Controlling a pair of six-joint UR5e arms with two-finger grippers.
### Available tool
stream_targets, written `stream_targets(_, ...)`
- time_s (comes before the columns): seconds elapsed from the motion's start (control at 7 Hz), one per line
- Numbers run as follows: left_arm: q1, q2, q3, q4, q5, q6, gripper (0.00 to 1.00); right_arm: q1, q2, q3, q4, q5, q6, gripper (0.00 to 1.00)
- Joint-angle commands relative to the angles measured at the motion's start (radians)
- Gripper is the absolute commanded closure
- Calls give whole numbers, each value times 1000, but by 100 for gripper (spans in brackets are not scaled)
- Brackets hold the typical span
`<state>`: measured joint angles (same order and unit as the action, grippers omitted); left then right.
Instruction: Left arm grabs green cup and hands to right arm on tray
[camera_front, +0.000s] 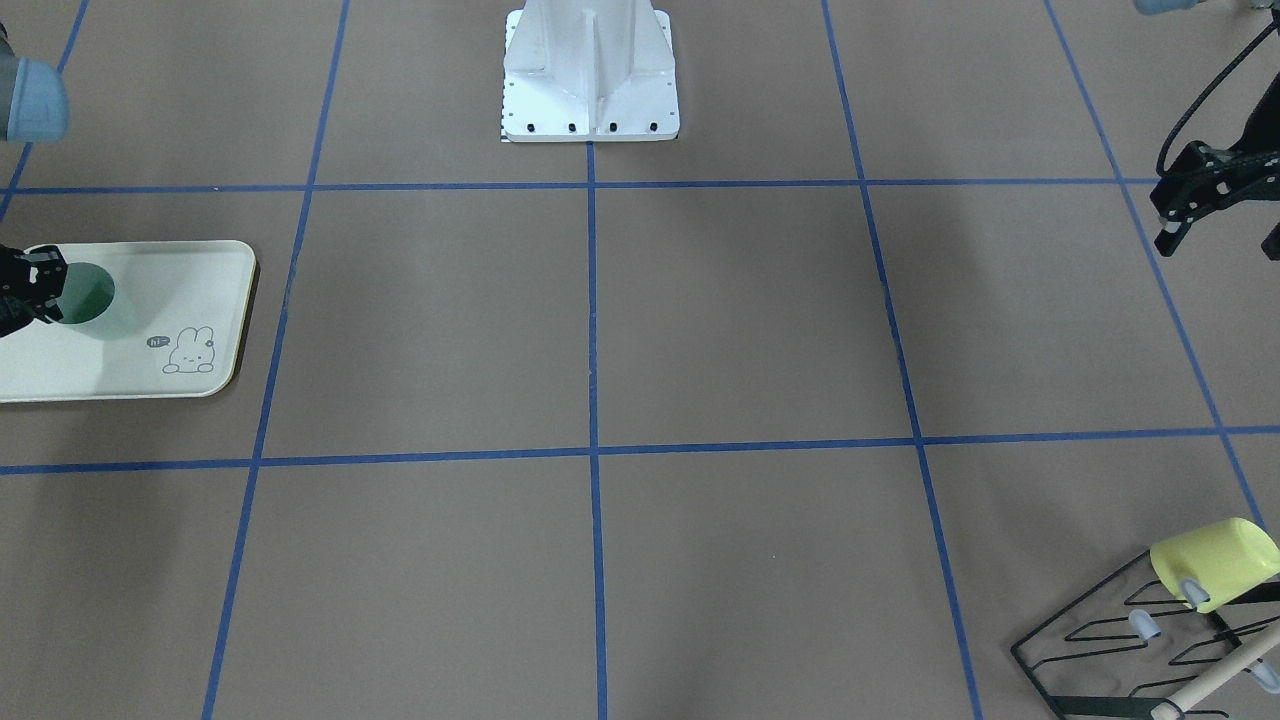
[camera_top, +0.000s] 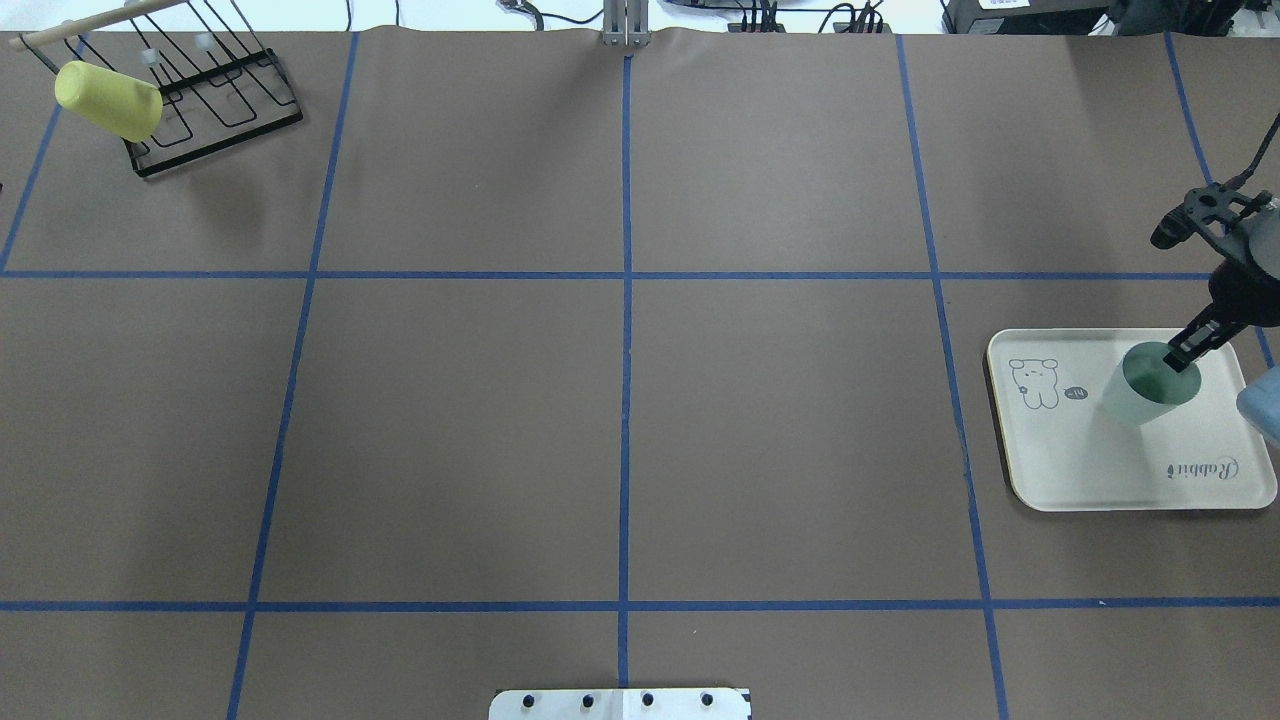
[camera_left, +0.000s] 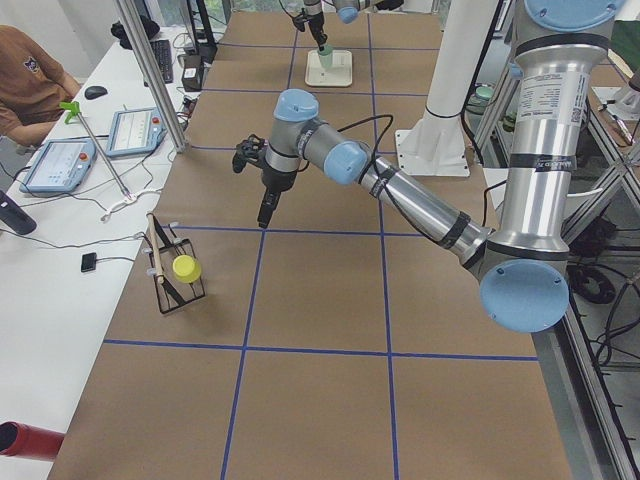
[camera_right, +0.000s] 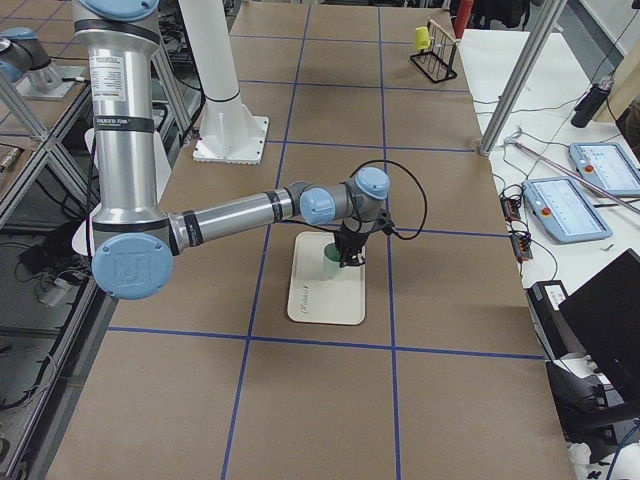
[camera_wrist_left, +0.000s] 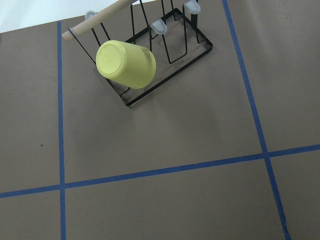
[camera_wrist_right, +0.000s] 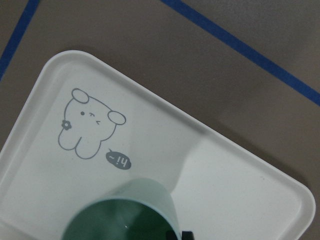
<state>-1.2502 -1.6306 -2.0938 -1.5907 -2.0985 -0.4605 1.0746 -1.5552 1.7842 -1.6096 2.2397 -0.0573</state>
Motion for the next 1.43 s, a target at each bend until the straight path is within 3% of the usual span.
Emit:
stream_targets(0.0,0,0,0,0,0,-1,0,-10,1,-6,2,0,-3,44)
stream_targets(0.14,0,0,-3,0,0,0,0,-8,1,15,0,1,-3,1)
stream_targets(0.43,-1,-2,-5,5,-2,2,0,30,-29,82,-12,0,-3,0)
stream_targets(0.71,-93,-2,33,12,-117,20,0,161,-62,115,-9,3,-1,0)
stream_targets(1.29,-270,133,138,5,-155,604,0,290,-42,106,-3,6,13,0)
